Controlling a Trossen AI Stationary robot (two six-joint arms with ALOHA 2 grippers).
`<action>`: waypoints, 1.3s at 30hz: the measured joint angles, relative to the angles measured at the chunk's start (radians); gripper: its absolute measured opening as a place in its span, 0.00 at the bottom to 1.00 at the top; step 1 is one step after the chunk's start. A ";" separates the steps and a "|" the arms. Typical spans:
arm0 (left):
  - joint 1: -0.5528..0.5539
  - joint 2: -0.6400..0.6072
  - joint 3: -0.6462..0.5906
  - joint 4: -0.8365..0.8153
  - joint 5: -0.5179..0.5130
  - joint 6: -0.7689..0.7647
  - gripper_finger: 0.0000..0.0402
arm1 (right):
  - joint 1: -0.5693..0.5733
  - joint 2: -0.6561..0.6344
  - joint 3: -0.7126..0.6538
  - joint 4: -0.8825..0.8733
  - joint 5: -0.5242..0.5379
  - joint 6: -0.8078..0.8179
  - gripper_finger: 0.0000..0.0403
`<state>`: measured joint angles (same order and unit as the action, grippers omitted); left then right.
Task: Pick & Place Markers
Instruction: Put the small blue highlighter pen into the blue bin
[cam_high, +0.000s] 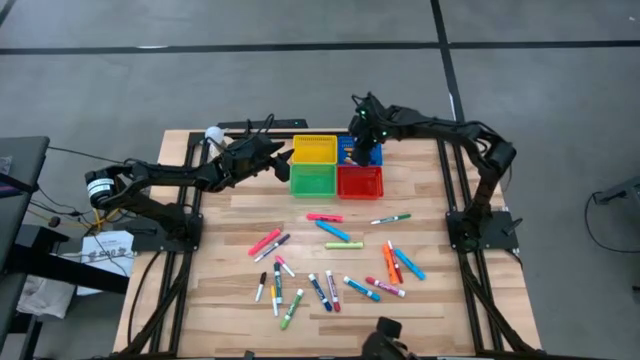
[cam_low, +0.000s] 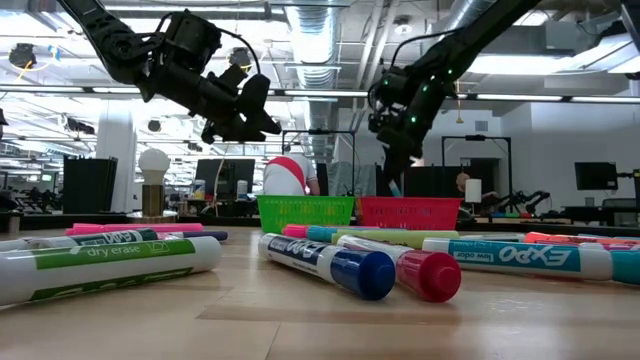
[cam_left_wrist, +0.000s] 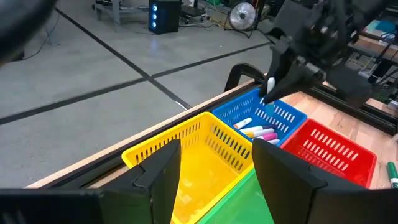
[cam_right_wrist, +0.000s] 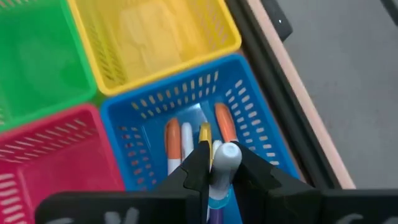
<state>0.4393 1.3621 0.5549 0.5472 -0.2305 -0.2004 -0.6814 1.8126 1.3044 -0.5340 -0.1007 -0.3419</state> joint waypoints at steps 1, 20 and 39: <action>0.000 0.000 0.000 0.000 0.000 0.000 0.49 | 0.000 0.007 0.000 0.000 0.000 -0.008 0.12; 0.000 0.000 0.000 0.002 0.000 0.000 0.49 | 0.054 0.112 0.023 -0.059 0.159 -0.270 0.12; -0.004 0.000 0.000 0.014 0.002 -0.007 0.49 | 0.060 0.207 0.135 -0.124 0.181 -0.316 0.12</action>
<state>0.4354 1.3624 0.5545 0.5614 -0.2282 -0.2078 -0.6216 2.0193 1.4390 -0.6578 0.0808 -0.6576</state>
